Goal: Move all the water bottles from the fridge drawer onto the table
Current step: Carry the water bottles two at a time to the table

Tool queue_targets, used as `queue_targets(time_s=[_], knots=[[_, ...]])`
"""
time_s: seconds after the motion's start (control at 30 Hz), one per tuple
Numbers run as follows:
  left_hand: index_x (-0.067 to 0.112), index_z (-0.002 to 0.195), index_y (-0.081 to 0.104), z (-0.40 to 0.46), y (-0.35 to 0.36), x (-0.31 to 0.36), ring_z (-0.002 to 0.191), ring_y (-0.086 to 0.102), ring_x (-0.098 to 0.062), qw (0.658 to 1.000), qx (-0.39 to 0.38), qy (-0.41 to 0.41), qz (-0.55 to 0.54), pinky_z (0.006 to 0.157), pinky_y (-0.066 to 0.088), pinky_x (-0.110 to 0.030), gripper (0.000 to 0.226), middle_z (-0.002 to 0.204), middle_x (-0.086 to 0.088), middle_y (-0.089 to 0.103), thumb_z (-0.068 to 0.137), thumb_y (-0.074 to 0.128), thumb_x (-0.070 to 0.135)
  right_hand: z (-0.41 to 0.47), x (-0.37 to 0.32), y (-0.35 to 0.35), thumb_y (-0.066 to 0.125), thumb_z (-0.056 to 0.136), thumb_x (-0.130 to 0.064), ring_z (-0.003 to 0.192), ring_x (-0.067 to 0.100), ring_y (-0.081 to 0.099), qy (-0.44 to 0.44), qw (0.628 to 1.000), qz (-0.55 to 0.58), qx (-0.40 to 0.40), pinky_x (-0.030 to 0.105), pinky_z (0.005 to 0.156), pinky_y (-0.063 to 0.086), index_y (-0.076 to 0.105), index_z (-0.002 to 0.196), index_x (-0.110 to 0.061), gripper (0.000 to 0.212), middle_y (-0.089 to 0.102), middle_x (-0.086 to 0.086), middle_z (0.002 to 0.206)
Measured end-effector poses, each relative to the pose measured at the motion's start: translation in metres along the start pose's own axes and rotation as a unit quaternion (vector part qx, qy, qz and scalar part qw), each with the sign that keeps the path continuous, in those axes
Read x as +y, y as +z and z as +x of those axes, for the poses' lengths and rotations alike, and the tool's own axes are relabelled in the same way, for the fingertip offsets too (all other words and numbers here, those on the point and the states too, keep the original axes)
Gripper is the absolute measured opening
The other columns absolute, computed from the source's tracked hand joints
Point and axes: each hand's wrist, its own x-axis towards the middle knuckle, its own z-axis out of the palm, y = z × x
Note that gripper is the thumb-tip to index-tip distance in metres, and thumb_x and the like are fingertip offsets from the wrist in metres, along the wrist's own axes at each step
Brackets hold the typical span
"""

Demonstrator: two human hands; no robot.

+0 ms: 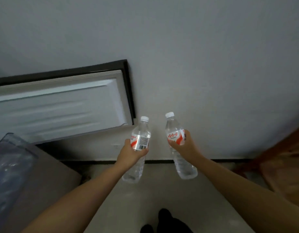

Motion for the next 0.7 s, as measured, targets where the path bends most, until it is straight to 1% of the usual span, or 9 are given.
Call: queue_targets(time_s=[0.07, 0.13, 0.2, 0.3, 0.4, 0.47, 0.53, 0.6, 0.7], knots=[[0.015, 0.120, 0.041, 0.002, 0.017, 0.014, 0.087, 0.053, -0.016, 0.999, -0.036, 0.027, 0.016, 0.073, 0.039, -0.028, 0.061, 0.102, 0.003, 0.053, 0.075, 0.076, 0.038, -0.019, 0.014, -0.020, 0.073, 0.079, -0.040, 0.096, 0.019, 0.062, 0.030, 0.998, 0.014, 0.053, 0.039, 0.088, 0.054, 0.036, 0.133, -0.018, 0.069, 0.060, -0.003, 0.109], [0.015, 0.118, 0.042, 0.002, 0.036, 0.028, 0.088, 0.054, -0.018, 0.996, -0.068, 0.047, 0.034, 0.075, 0.040, -0.028, 0.061, 0.103, 0.002, 0.054, 0.074, 0.076, 0.039, -0.037, 0.027, -0.039, 0.070, 0.081, -0.042, 0.095, 0.015, 0.059, 0.050, 0.994, 0.014, 0.099, 0.030, 0.081, 0.051, 0.036, 0.135, -0.018, 0.068, 0.058, -0.003, 0.112], [0.016, 0.117, 0.042, -0.001, 0.060, 0.047, 0.088, 0.054, -0.019, 0.991, -0.105, 0.075, 0.044, 0.075, 0.040, -0.028, 0.059, 0.102, 0.002, 0.055, 0.074, 0.076, 0.039, -0.060, 0.042, -0.060, 0.068, 0.082, -0.044, 0.093, 0.012, 0.058, 0.069, 0.986, 0.003, 0.150, 0.025, 0.076, 0.045, 0.038, 0.134, -0.019, 0.065, 0.057, -0.007, 0.107], [0.017, 0.114, 0.042, -0.012, 0.105, 0.079, 0.092, 0.058, -0.024, 0.976, -0.171, 0.119, 0.068, 0.076, 0.043, -0.030, 0.058, 0.102, 0.000, 0.057, 0.073, 0.077, 0.038, -0.094, 0.069, -0.096, 0.068, 0.081, -0.046, 0.094, 0.013, 0.056, 0.117, 0.966, 0.020, 0.228, 0.026, 0.078, 0.044, 0.038, 0.135, -0.020, 0.067, 0.053, -0.008, 0.104], [0.021, 0.109, 0.039, -0.033, 0.159, 0.117, 0.090, 0.058, -0.022, 0.955, -0.233, 0.166, 0.081, 0.077, 0.045, -0.032, 0.056, 0.104, -0.001, 0.058, 0.072, 0.077, 0.039, -0.128, 0.102, -0.138, 0.067, 0.081, -0.047, 0.098, 0.011, 0.054, 0.151, 0.942, 0.042, 0.298, 0.027, 0.082, 0.046, 0.035, 0.138, -0.021, 0.071, 0.057, -0.003, 0.117], [0.020, 0.113, 0.040, -0.048, 0.194, 0.139, 0.090, 0.058, -0.022, 0.940, -0.270, 0.187, 0.090, 0.076, 0.045, -0.031, 0.058, 0.106, -0.002, 0.058, 0.073, 0.077, 0.038, -0.149, 0.121, -0.164, 0.067, 0.081, -0.047, 0.107, 0.016, 0.058, 0.171, 0.922, 0.063, 0.340, 0.030, 0.086, 0.049, 0.033, 0.140, -0.022, 0.072, 0.057, 0.000, 0.126], [0.018, 0.119, 0.040, -0.067, 0.235, 0.162, 0.094, 0.058, -0.023, 0.922, -0.305, 0.214, 0.107, 0.076, 0.044, -0.032, 0.062, 0.109, -0.002, 0.057, 0.074, 0.076, 0.039, -0.174, 0.142, -0.194, 0.067, 0.082, -0.043, 0.113, 0.020, 0.059, 0.190, 0.903, 0.089, 0.376, 0.035, 0.089, 0.051, 0.032, 0.140, -0.022, 0.071, 0.056, 0.001, 0.128], [0.017, 0.121, 0.040, -0.089, 0.278, 0.185, 0.097, 0.058, -0.023, 0.903, -0.338, 0.241, 0.116, 0.078, 0.044, -0.032, 0.064, 0.111, -0.002, 0.056, 0.074, 0.075, 0.040, -0.199, 0.167, -0.227, 0.068, 0.083, -0.039, 0.110, 0.020, 0.060, 0.197, 0.886, 0.111, 0.406, 0.036, 0.088, 0.053, 0.033, 0.140, -0.021, 0.069, 0.058, 0.001, 0.126], [0.016, 0.119, 0.041, -0.130, 0.340, 0.221, 0.094, 0.053, -0.018, 0.876, -0.368, 0.286, 0.122, 0.079, 0.042, -0.030, 0.059, 0.107, 0.001, 0.053, 0.076, 0.075, 0.038, -0.241, 0.203, -0.276, 0.069, 0.083, -0.038, 0.101, 0.017, 0.061, 0.199, 0.868, 0.130, 0.436, 0.030, 0.079, 0.053, 0.035, 0.139, -0.021, 0.068, 0.060, 0.002, 0.122]])
